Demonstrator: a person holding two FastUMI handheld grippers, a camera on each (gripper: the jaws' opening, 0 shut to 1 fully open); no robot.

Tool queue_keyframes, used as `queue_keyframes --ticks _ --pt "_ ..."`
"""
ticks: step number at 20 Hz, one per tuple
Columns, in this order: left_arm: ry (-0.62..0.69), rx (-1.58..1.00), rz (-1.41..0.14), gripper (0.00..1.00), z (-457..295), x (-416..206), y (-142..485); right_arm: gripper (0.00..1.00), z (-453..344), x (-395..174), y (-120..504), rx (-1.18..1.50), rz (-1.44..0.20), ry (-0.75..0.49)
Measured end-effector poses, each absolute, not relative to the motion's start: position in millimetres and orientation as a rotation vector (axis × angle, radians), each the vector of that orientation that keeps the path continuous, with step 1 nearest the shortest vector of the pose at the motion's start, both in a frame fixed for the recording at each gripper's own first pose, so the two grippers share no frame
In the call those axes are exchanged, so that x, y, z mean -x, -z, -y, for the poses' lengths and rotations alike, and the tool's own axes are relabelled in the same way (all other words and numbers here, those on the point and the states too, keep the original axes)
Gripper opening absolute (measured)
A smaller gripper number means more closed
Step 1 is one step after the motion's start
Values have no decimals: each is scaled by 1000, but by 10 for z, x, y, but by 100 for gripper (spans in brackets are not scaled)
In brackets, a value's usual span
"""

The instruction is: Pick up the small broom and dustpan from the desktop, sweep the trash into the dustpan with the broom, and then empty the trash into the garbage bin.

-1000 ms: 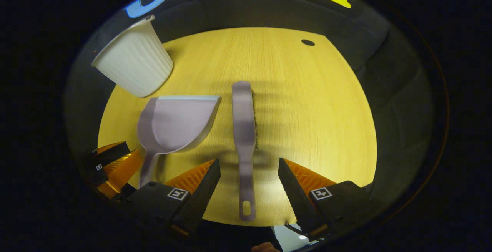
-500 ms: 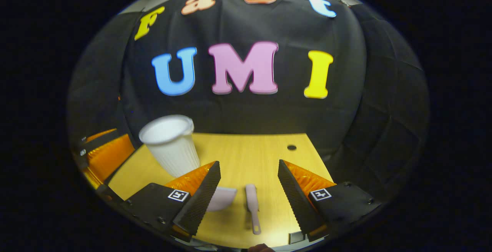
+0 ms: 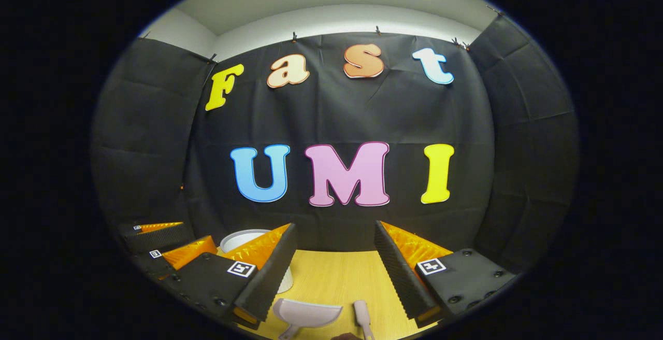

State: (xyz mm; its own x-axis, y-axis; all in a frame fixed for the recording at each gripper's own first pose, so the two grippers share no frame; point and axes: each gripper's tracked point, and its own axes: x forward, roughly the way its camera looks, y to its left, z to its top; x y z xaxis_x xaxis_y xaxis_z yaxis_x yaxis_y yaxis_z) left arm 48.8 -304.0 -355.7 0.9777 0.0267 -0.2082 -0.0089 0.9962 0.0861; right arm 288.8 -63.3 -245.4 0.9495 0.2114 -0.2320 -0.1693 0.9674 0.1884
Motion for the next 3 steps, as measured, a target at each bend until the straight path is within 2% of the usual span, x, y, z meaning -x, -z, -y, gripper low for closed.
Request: queue_keyframes --ticks 2,3 --pt "-31 -73 -230 70 3003 -474 3605 96 646 -2822 2474 -153 -252 -183" --pt "-30 -69 -234 70 2994 -477 3612 90 648 -2766 2477 -152 -259 -182"
